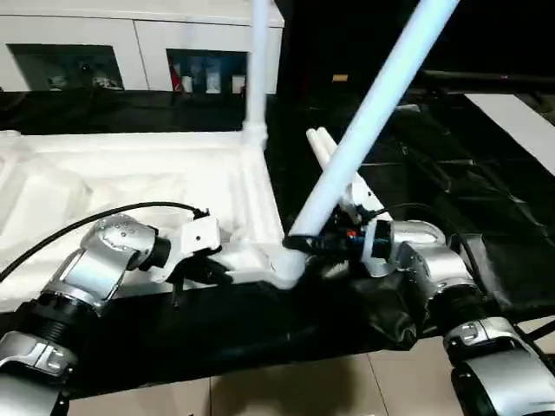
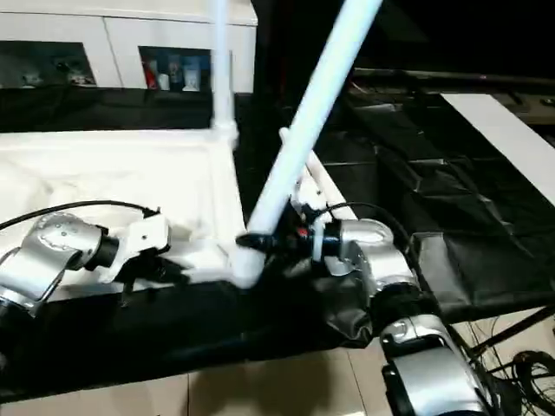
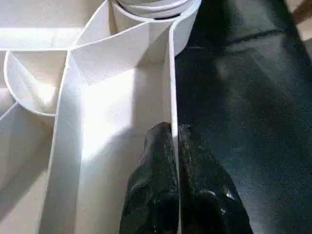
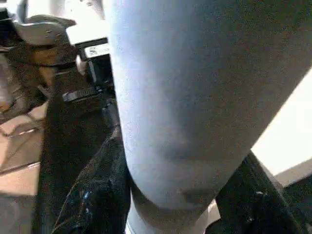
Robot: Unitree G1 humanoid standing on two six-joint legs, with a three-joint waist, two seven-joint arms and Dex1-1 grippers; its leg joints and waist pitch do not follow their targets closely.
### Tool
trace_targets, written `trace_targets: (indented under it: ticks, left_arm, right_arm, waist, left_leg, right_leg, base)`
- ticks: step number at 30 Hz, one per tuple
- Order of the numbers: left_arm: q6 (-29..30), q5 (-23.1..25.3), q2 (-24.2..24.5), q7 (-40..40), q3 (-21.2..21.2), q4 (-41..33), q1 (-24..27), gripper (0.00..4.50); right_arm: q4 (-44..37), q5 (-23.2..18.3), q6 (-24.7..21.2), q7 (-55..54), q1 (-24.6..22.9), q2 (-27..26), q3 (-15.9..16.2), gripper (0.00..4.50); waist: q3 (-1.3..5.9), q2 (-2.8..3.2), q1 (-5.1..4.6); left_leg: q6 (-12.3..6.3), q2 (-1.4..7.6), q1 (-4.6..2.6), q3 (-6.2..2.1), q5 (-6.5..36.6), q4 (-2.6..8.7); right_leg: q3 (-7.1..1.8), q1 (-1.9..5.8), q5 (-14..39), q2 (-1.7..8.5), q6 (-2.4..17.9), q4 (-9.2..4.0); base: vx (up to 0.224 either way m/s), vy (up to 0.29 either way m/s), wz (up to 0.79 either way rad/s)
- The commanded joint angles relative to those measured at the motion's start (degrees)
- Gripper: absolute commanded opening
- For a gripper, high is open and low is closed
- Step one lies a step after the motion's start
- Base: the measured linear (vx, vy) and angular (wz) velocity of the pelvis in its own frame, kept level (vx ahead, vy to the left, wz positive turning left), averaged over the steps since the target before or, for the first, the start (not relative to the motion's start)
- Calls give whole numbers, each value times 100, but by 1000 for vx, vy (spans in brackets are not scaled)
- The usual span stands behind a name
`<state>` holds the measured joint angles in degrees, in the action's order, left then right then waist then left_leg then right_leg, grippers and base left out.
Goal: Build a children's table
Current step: Insert table leg to table base
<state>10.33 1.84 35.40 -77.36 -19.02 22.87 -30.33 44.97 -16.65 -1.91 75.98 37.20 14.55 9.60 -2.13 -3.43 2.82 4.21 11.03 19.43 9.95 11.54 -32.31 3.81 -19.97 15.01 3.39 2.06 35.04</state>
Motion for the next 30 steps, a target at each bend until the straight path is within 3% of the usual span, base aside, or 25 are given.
trace_targets:
  ticks: [1, 4, 8, 12, 16, 26, 30]
  left_arm:
    - [-147, -100, 80, -309, -89, 13, -152, 0]
    - [-209, -74, 72, -340, -95, 56, -176, 0]
    - [-263, -49, 59, -316, -112, 93, -194, 0]
    - [-378, 64, 23, -187, -126, 213, -231, 0]
    - [-425, 99, 10, -145, -126, 274, -252, 0]
    - [-497, 129, -53, -86, -149, 387, -297, 0]
    - [-535, 118, -43, -157, -176, 423, -299, 0]
  right_arm:
    - [556, 845, -392, 83, -485, 244, 735, 183]
    - [682, 1044, -248, -15, -394, 223, 827, 183]
    - [747, 1151, -174, -60, -311, 189, 869, 183]
    - [462, 1347, -47, 337, -401, 274, 1237, 182]
    - [341, 1523, 150, 408, -502, 321, 1466, 182]
    - [397, 1565, 397, 25, -500, 126, 1453, 182]
    - [369, 1625, 420, 200, -538, 178, 1596, 182]
  waist:
    - [129, 119, -8]
    - [125, 108, -13]
    - [133, 92, -10]
    - [131, 59, -7]
    - [140, 64, 3]
    - [120, 46, 10]
    - [133, 42, 8]
  left_leg:
    - [-328, 356, -40, -59, 766, 405]
    - [-240, 347, -42, -64, 818, 421]
    - [-282, 339, -31, -59, 676, 406]
    - [-323, 340, -30, -53, 674, 404]
    - [-340, 338, -35, -56, 588, 397]
    - [-276, 336, -54, -51, 854, 426]
    - [-286, 338, -45, -54, 747, 422]
  right_leg:
    - [-333, 101, -16, 530, 1393, -353]
    - [-337, 92, 52, 520, 1358, -358]
    - [-345, 104, -100, 528, 1359, -348]
    - [-347, 104, -26, 529, 1334, -357]
    - [-342, 103, -134, 523, 1297, -341]
    - [-363, 85, 369, 527, 1232, -404]
    - [-362, 97, 283, 526, 1226, -391]
  base:
    - [0, 0, 0]
    - [0, 0, 0]
    - [0, 0, 0]
    - [0, 0, 0]
    - [0, 0, 0]
    - [0, 0, 0]
    - [0, 0, 0]
